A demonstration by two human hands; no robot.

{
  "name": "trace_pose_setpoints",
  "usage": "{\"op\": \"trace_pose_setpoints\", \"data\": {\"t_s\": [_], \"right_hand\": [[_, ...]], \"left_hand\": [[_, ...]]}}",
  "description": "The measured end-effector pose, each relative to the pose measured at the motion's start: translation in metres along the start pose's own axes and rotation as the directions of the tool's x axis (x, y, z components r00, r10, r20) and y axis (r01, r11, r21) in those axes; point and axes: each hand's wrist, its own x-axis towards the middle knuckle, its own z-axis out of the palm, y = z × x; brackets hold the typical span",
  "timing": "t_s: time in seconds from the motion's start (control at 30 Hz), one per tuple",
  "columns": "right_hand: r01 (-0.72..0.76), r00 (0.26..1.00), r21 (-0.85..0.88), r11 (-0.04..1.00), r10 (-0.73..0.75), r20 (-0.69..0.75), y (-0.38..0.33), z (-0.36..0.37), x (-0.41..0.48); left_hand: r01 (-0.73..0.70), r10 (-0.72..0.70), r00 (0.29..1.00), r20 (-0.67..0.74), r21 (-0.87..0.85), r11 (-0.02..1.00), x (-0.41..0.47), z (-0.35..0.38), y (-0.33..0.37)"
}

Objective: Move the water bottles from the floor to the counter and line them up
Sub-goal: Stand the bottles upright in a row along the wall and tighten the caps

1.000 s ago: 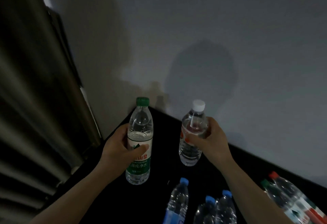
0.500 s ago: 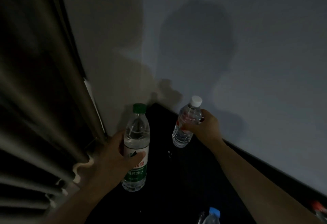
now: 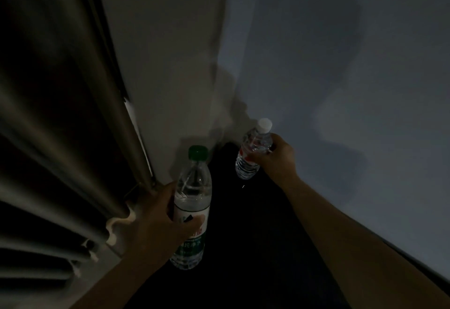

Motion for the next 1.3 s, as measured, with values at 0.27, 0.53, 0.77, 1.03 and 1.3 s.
{"op": "trace_pose_setpoints", "data": {"t_s": [0.27, 0.53, 0.77, 1.03, 1.3], "right_hand": [[0.048, 0.999, 0.032, 0.998, -0.048, -0.025, 0.006, 0.004, 0.012], [0.001, 0.997, 0.037, 0.999, -0.004, 0.075, 0.018, -0.004, 0.015], [-0.085, 0.984, -0.234, 0.969, 0.119, 0.136, 0.044, -0.049, -0.022], [0.016, 0.94, -0.461, 0.887, 0.144, 0.311, 0.072, -0.119, -0.092], [-0.01, 0.939, -0.446, 0.895, 0.162, 0.304, 0.098, -0.16, -0.141]], "left_hand": [[-0.012, 0.013, 1.0, -0.02, 0.017, 1.0, 0.011, 0.011, -0.003], [-0.017, 0.019, 0.999, 0.028, -0.055, 0.998, 0.024, 0.021, -0.013], [-0.022, 0.018, 0.995, 0.096, 0.039, 0.999, 0.032, 0.038, -0.005], [-0.166, 0.137, 0.982, 0.131, 0.246, 0.955, 0.039, 0.089, 0.006], [-0.219, 0.195, 0.975, 0.105, 0.334, 0.917, 0.053, 0.16, 0.023]]}}
